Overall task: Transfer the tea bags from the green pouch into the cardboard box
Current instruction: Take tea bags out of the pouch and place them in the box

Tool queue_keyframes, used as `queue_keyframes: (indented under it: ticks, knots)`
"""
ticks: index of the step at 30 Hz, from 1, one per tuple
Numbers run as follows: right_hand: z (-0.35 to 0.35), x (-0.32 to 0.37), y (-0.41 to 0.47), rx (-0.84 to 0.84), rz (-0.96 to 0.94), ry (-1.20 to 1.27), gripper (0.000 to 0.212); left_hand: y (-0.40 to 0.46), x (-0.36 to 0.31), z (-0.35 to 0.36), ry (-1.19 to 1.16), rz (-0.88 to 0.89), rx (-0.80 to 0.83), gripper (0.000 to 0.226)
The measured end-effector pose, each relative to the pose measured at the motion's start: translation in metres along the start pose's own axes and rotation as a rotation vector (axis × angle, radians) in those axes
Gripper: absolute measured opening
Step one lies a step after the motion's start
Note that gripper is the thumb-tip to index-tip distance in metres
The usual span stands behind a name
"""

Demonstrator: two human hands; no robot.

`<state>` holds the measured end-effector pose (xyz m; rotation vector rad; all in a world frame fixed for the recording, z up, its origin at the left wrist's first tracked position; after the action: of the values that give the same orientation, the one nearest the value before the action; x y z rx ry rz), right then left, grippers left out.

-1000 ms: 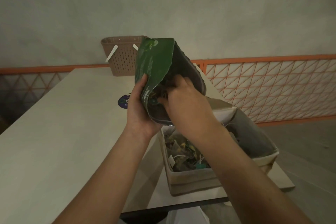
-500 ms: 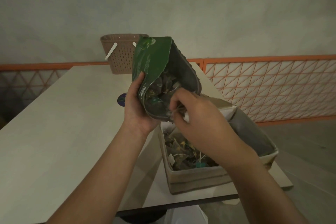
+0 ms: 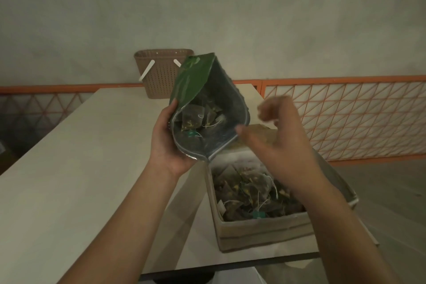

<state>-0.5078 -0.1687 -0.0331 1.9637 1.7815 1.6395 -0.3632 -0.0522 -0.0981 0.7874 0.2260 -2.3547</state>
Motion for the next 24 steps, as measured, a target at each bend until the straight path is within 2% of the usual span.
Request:
queue_keyframes:
  ticks: [2,4,6,10,13,20,24]
  knots:
    - [0.007,0.014,0.025,-0.020,-0.059,0.087,0.054,-0.001,0.002,0.001,0.020,-0.027,-0.030,0.054]
    - [0.021,0.025,0.050,0.041,-0.104,0.143,0.060,-0.003,0.003,0.004,0.040,-0.029,-0.061,0.050]
    - [0.030,0.033,0.069,0.054,-0.154,0.148,0.055,-0.005,0.001,0.001,0.057,-0.010,-0.110,0.045]
    - [0.032,0.043,0.083,-0.082,-0.337,0.078,0.034,-0.008,-0.006,-0.005,0.054,0.004,-0.130,0.043]
    - [0.038,0.048,0.082,-0.180,-0.422,0.043,0.025,-0.009,-0.010,-0.010,0.066,-0.004,-0.142,0.048]
    - [0.054,0.059,0.072,-0.152,-0.444,0.056,0.015,0.001,-0.037,-0.012,0.096,0.124,-0.078,0.061]
    - [0.043,0.072,0.057,-0.246,-0.548,0.169,0.018,0.003,-0.041,-0.002,0.101,0.133,-0.052,0.060]
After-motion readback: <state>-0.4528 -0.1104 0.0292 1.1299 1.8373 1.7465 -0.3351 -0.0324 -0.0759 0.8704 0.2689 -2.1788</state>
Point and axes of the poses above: each hand's wrist, its own y-axis towards the middle knuckle, its own z-axis out of the palm, x = y × z, the point moved 6 cm from there along y, towards the middle knuckle, and after that the axes turned 4 degrees about y, right-handed, at the moved point
